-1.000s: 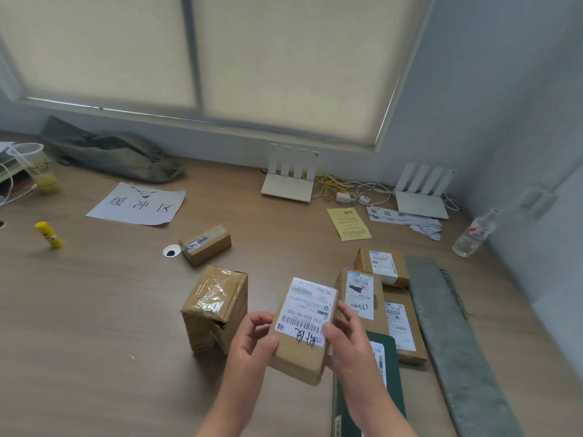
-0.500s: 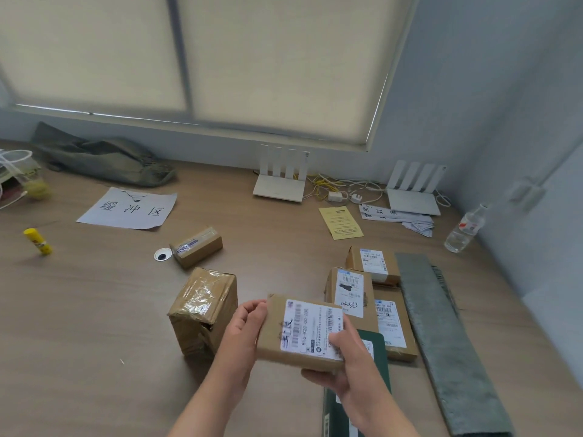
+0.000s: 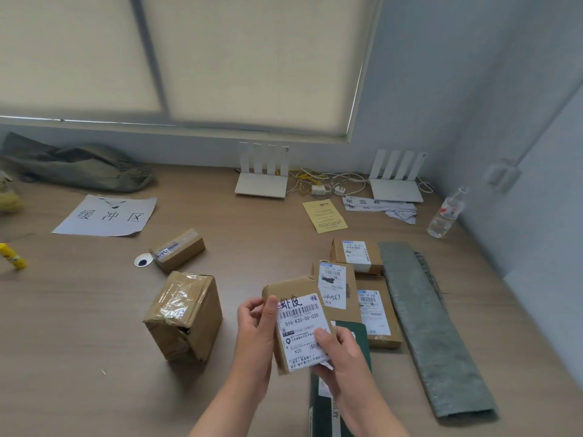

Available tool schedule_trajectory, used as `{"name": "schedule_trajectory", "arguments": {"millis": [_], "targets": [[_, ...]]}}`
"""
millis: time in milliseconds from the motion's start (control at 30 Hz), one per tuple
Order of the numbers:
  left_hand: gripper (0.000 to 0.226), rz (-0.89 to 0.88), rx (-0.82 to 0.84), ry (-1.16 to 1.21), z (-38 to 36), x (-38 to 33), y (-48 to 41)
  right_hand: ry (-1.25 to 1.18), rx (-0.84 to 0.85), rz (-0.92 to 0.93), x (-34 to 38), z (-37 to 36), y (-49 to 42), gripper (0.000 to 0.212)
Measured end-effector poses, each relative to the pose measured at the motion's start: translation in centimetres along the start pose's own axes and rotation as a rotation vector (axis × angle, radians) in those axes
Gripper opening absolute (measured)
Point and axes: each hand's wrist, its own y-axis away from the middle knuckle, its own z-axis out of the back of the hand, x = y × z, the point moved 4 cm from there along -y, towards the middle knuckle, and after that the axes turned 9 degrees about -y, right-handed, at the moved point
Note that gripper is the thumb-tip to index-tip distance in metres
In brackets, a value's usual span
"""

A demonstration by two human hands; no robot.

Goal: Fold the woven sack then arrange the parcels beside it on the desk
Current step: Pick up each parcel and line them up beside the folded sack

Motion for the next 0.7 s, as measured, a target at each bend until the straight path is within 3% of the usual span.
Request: {"name": "schedule_trajectory", "arguments": {"millis": [67,133,233,333,467,700], "targets": [[0.058,0.002,0.069,-0.05,-1.9,0.8,0.4,0.026,-0.043,0.062,0.4,1.4,0.0,0.065],[0.043,-0.001,0.147,-0.111,-4.0,1.9,0.7,0.045,-0.051,0.115,1.2,2.8,0.4,0.042],[0.04,0.039,0.249,-0.183,-7.4,3.8,1.1,0.068,-0.136,0.161,1.9,6.2,0.4,0.025],[0.042,0.098,0.287,-0.294,-11.1,6.0,1.3,0.116,-0.264,0.188,2.2,10.2,0.3,0.024],[0.029,0.128,0.275,-0.384,-15.9,8.7,1.6,0.132,-0.392,0.187,2.6,15.4,-0.2,0.028],[0.051,0.226,0.256,-0.446,-21.0,14.9,1.2,0.167,-0.426,0.079,2.1,22.5,-2.9,0.026]]}}
